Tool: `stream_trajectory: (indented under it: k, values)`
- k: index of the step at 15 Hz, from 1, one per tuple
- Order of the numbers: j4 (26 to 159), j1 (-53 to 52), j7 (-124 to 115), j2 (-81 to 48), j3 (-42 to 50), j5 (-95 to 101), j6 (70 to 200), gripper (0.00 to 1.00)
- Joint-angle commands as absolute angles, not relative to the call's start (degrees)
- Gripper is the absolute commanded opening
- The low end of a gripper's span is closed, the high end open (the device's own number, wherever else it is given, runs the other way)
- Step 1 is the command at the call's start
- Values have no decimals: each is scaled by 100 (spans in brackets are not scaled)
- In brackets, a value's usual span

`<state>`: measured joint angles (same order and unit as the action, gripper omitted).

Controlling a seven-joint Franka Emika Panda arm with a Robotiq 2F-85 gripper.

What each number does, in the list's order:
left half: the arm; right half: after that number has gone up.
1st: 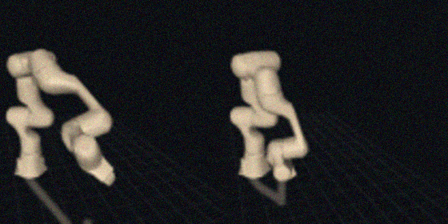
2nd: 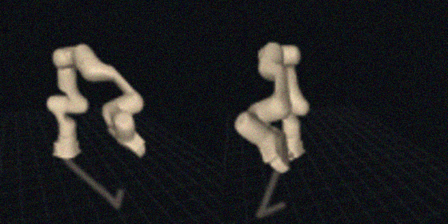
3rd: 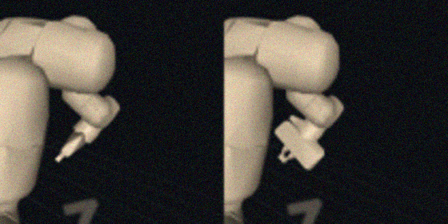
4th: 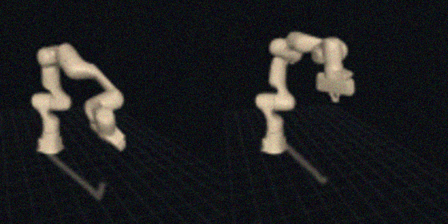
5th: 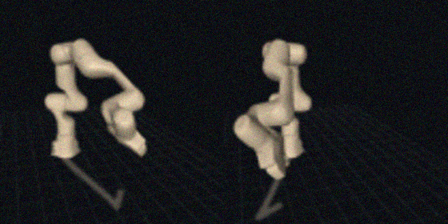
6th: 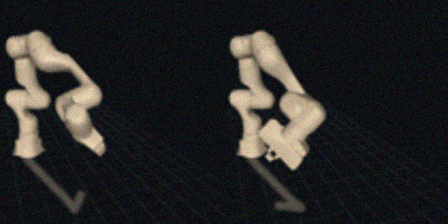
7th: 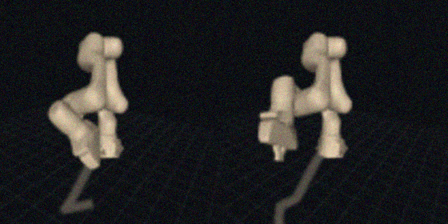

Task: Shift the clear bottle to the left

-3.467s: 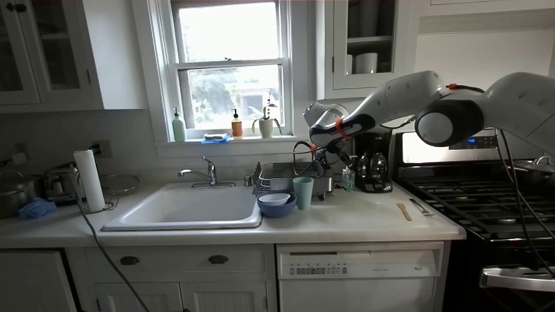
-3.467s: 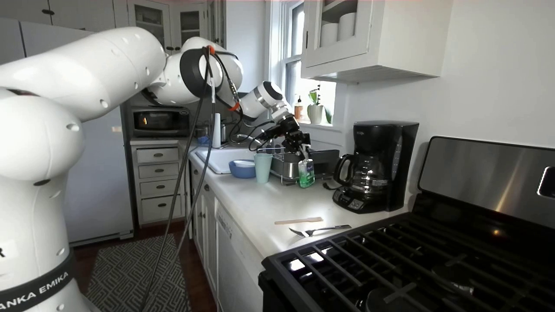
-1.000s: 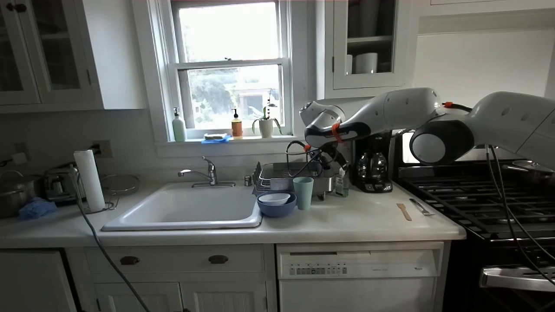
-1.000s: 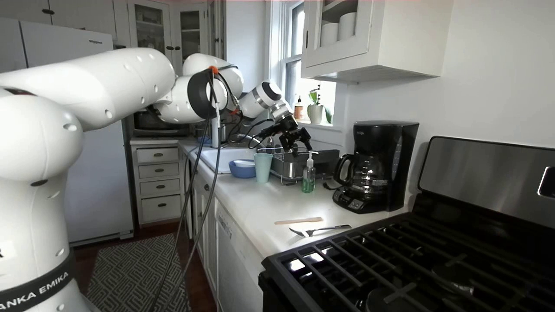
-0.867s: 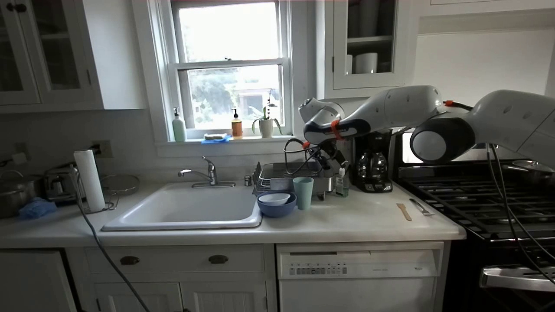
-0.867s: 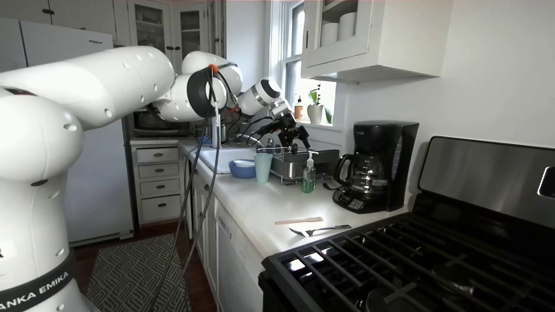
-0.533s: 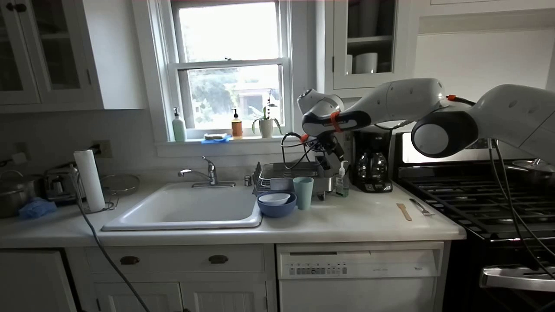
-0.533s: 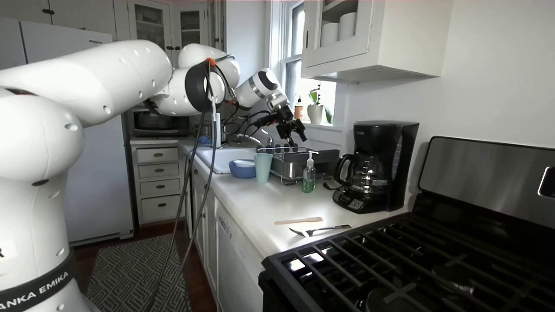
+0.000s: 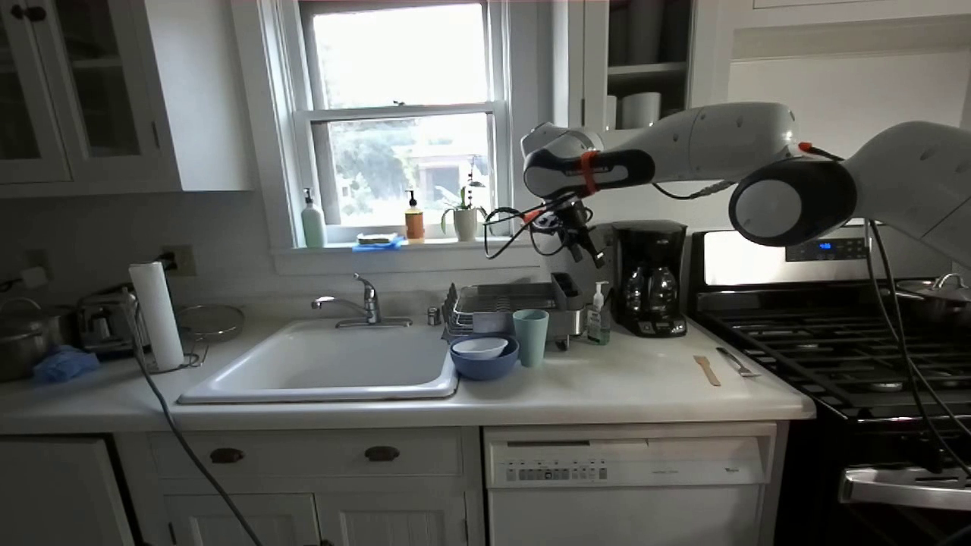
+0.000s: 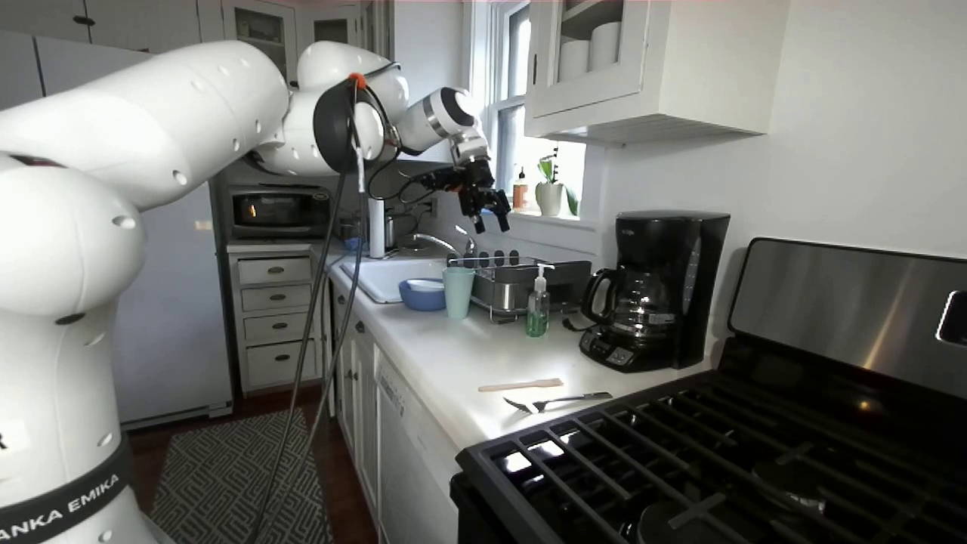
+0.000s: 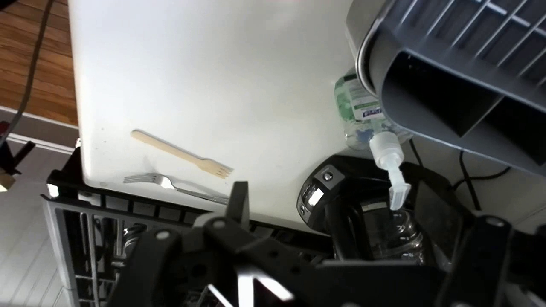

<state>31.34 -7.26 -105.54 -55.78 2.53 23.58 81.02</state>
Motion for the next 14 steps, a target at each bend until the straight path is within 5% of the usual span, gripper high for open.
stream_trajectory:
  k: [1,9,14]
  values:
    - [3529,-583,-9992,-5089,-198,1996,8347,100]
    - [3483,-224,-9193,-4861,-1158,1158,9087,100]
    - [3136,-388,-9409,-5112,-922,1423,8827,100]
